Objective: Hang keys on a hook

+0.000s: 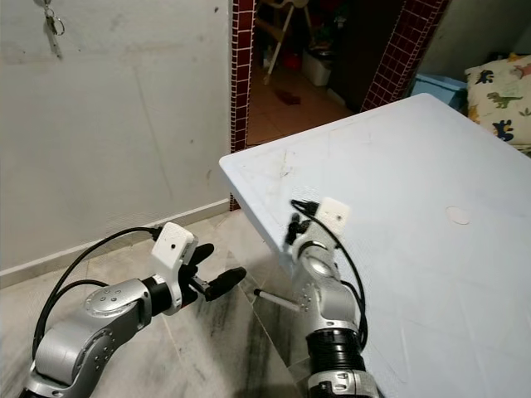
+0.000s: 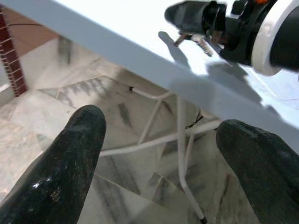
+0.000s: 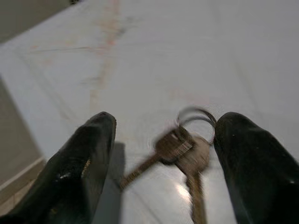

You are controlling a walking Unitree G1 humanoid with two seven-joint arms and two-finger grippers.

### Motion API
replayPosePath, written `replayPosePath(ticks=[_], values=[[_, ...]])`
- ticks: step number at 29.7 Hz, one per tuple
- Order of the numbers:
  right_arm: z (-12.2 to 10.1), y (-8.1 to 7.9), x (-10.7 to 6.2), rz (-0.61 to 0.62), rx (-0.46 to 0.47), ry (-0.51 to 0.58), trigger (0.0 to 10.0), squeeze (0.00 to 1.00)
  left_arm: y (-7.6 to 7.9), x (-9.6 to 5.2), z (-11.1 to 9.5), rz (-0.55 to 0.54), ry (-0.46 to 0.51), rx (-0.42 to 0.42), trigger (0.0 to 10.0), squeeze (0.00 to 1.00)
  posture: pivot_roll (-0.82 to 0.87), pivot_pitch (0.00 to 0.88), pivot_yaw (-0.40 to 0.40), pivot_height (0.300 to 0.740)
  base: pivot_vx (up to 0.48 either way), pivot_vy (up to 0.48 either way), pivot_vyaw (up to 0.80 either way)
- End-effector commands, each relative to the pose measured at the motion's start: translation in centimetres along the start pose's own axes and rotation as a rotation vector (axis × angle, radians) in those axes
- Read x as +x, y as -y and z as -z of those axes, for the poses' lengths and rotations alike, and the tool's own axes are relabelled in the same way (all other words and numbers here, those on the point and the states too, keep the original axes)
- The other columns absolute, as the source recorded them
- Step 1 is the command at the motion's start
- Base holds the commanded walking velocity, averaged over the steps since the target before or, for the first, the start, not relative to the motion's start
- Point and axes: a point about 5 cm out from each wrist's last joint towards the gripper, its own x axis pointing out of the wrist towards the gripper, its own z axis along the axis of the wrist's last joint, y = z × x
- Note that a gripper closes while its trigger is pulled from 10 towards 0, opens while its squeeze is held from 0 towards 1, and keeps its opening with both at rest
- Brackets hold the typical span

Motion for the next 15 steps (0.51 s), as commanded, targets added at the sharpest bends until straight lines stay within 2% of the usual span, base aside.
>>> replayPosePath(ticks=[1, 4, 9, 10, 11, 12, 13, 14, 15], values=[[-0.2, -0.6, -0.4, -0.015, 0.027, 0.01, 10.0, 1.0, 0.3, 0.0, -0.5, 0.006, 0.016, 0.01, 10.0, 0.0, 0.17, 0.092, -0.107, 0.74, 0.0, 0.0, 0.0], [0.0, -0.5, -0.5, -0.007, 0.018, 0.001, 10.0, 1.0, 0.3, 0.0, -0.4, 0.005, 0.014, 0.009, 10.0, 0.0, 0.17, 0.09, -0.109, 0.74, 0.0, 0.0, 0.0], [0.7, 0.5, -0.5, 0.071, -0.015, -0.023, 10.0, 1.0, 0.3, 0.1, -0.4, 0.004, 0.014, 0.009, 10.0, 0.0, 0.17, 0.09, -0.111, 0.74, 0.0, 0.0, 0.0], [0.8, 0.7, -0.4, 0.083, -0.025, -0.026, 10.0, 0.84, 0.3, 0.1, -0.4, 0.004, 0.015, 0.009, 10.0, 0.0, 0.17, 0.089, -0.111, 0.74, 0.0, 0.0, 0.0], [0.8, 0.7, -0.4, 0.085, -0.028, -0.029, 10.0, 0.75, 0.3, 0.1, -0.4, 0.004, 0.015, 0.009, 10.0, 0.0, 0.17, 0.089, -0.111, 0.74, 0.0, 0.0, 0.0], [0.9, 0.7, -0.5, 0.085, -0.041, -0.036, 10.0, 0.51, 0.3, 0.0, -0.4, 0.003, 0.014, 0.01, 10.0, 0.0, 0.17, 0.089, -0.111, 0.74, 0.0, 0.0, 0.0], [1.0, 0.8, -0.5, 0.09, -0.056, -0.041, 10.0, 0.34, 0.3, 0.0, -0.4, 0.003, 0.014, 0.01, 10.0, 0.0, 0.17, 0.089, -0.111, 0.74, 0.0, 0.0, 0.0], [1.1, 0.8, -0.5, 0.089, -0.05, -0.05, 10.0, 0.34, 0.3, 0.0, -0.4, 0.002, 0.011, 0.012, 10.0, 0.0, 0.17, 0.085, -0.111, 0.74, 0.0, 0.0, 0.0], [1.3, 0.8, -0.6, 0.087, -0.042, -0.062, 10.0, 0.11, 0.3, 0.0, -0.3, 0.001, 0.01, 0.013, 10.0, 0.0, 0.17, 0.085, -0.111, 0.74, 0.0, 0.0, 0.0]])
